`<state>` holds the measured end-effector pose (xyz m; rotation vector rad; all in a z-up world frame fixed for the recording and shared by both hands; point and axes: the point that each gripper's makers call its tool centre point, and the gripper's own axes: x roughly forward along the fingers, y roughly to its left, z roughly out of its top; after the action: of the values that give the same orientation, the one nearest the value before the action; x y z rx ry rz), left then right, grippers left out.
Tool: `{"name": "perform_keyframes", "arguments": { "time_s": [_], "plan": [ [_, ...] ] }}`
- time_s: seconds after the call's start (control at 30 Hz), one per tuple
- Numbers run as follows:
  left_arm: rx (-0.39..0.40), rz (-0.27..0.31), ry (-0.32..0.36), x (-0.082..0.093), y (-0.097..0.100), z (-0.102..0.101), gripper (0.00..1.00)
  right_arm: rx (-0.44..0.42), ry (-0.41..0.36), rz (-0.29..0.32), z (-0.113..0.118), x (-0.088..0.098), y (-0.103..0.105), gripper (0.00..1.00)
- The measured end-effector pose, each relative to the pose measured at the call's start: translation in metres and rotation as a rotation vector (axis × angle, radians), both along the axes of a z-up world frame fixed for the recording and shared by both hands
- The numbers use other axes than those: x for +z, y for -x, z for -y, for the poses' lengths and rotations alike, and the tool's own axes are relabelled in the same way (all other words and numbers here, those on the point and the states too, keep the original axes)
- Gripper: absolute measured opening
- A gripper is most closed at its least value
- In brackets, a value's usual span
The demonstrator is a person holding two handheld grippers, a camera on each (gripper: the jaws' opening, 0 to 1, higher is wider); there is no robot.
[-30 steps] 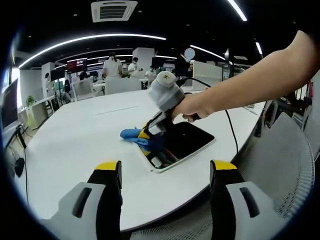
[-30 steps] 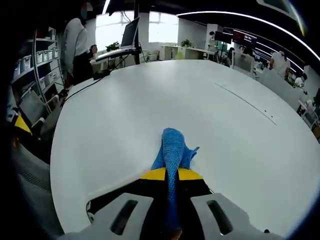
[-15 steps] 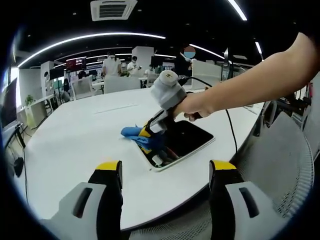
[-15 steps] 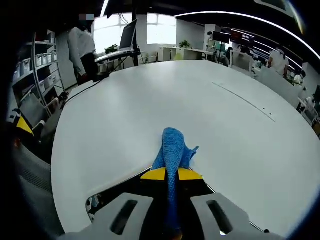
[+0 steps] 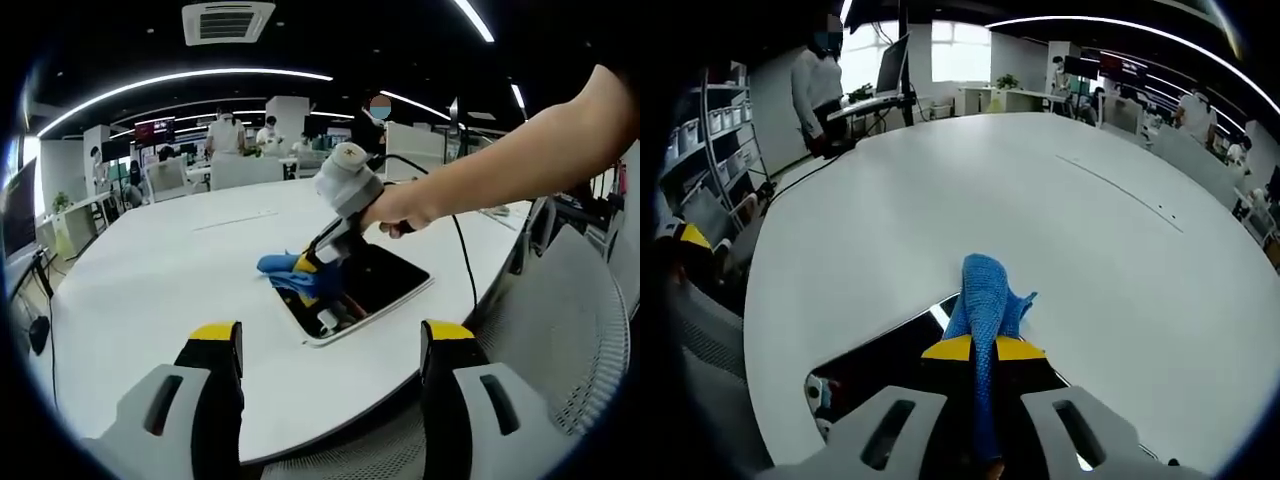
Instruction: Wipe the mirror surface with the cleaning cloth until all visible marks leave the cleaned area.
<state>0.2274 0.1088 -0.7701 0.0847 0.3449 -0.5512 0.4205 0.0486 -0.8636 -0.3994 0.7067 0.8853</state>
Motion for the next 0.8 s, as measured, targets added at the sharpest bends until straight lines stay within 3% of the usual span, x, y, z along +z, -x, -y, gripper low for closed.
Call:
{"name": "perform_keyframes", "arguments": {
  "time_s": [0.8],
  "plan": [
    [-0.010, -0.011, -0.003, -0.0019, 0.0014, 0.0007, 0.71, -0.025, -0.020, -0.021, 0.0036, -0.0011, 0.0055, 0.00]
  ]
}}
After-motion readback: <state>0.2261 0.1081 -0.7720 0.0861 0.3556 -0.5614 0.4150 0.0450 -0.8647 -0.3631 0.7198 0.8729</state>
